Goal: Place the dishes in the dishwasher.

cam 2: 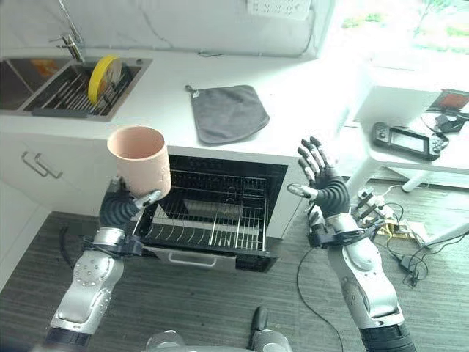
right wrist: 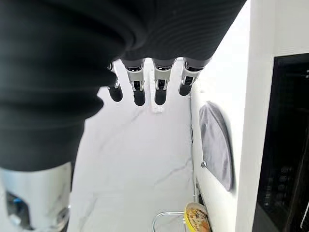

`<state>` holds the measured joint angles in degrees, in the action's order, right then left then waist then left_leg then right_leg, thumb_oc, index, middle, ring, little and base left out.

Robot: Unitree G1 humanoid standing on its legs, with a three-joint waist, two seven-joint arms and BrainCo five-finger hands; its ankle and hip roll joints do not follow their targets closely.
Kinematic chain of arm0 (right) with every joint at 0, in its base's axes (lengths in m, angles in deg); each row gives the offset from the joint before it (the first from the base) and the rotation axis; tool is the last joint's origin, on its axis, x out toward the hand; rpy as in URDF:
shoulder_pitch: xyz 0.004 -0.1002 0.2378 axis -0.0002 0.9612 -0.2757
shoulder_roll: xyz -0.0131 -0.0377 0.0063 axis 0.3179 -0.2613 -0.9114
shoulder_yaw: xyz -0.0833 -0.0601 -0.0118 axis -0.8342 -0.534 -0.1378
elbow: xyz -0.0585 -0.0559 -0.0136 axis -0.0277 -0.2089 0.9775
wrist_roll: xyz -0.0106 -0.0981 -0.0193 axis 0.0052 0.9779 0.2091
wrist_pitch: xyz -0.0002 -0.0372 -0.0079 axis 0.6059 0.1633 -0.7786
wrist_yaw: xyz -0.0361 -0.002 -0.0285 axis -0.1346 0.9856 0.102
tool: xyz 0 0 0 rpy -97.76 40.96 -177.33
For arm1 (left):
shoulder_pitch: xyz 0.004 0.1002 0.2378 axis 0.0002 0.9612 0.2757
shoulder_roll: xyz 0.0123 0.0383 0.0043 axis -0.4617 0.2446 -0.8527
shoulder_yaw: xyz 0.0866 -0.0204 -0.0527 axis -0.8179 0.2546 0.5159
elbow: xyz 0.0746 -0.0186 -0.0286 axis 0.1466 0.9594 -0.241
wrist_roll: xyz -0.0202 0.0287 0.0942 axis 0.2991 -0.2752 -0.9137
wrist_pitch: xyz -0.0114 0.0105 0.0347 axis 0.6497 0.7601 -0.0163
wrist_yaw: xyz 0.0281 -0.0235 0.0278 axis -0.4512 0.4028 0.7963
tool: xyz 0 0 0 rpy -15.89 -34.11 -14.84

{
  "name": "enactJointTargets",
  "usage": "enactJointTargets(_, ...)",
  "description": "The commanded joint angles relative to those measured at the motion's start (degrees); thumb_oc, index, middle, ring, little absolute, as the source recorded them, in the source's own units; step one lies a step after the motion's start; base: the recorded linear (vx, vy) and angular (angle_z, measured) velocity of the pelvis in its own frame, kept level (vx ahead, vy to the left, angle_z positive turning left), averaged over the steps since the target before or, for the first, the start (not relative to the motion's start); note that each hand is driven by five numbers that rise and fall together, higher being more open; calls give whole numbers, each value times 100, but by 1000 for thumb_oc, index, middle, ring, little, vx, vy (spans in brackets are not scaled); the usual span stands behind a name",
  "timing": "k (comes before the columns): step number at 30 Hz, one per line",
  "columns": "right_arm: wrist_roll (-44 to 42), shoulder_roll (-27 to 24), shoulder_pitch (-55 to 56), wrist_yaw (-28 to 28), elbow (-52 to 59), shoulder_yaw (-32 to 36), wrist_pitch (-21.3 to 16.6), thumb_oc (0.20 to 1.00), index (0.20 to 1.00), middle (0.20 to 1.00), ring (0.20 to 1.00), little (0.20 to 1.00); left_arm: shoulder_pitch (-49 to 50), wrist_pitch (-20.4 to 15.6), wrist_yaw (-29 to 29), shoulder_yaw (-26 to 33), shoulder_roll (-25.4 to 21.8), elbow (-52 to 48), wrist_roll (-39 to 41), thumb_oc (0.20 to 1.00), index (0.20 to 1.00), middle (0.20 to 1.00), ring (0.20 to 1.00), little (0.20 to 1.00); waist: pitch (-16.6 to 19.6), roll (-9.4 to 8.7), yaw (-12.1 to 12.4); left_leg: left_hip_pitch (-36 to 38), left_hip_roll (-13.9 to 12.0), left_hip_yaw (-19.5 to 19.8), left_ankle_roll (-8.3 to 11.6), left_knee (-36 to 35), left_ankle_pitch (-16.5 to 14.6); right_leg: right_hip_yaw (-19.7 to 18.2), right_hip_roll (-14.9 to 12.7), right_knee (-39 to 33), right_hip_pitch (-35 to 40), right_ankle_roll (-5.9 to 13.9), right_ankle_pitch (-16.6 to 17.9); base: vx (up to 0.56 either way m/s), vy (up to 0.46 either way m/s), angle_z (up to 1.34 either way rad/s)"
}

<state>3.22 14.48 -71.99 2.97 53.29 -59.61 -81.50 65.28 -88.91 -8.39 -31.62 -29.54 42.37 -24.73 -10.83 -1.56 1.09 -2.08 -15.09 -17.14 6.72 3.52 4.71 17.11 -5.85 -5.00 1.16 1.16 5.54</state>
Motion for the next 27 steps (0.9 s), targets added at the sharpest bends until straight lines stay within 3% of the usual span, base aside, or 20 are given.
enactJointTargets(1,187,196,-340,-83,285,-62,-126,1000,1000,1000,1000,1000,-612,-211,757,79,-321,-94,-500,200,200,200,200,200,149,-225,-25,260,219,184,-39,-545,-413,25,-252,0,342,523,-645,52,149,17)
enactJointTargets(6,156,235,-581,-47,159,-471,61,1000,1000,1000,1000,1000,-1349,206,1134,-579,-205,465,-1007,200,200,200,200,200,397,-179,-190,638,240,132,-25,-852,-539,51,-405,0,495,704,-674,86,127,-7)
enactJointTargets(11,214,381,-864,188,19,-842,228,1000,1000,1000,1000,1000,-1535,453,1304,-888,-167,717,-1229,200,200,200,200,200,468,-206,-134,837,349,122,-118,-852,-687,-27,-516,0,635,806,-644,75,52,6)
enactJointTargets(15,111,638,-1274,408,-400,-1226,348,1000,1000,1000,1000,1000,-1711,310,1228,-1311,-229,731,-1675,200,200,200,200,200,542,-275,-5,971,331,159,-185,-852,-785,4,-513,0,758,869,-624,78,-36,7)
enactJointTargets(27,84,946,-1943,864,-1094,-1577,589,1000,1000,1000,1000,1000,-1775,295,820,-1820,-185,699,-1842,200,200,200,200,200,694,-383,188,1083,219,226,-153,-852,-852,72,-400,0,883,825,-687,42,-27,0)
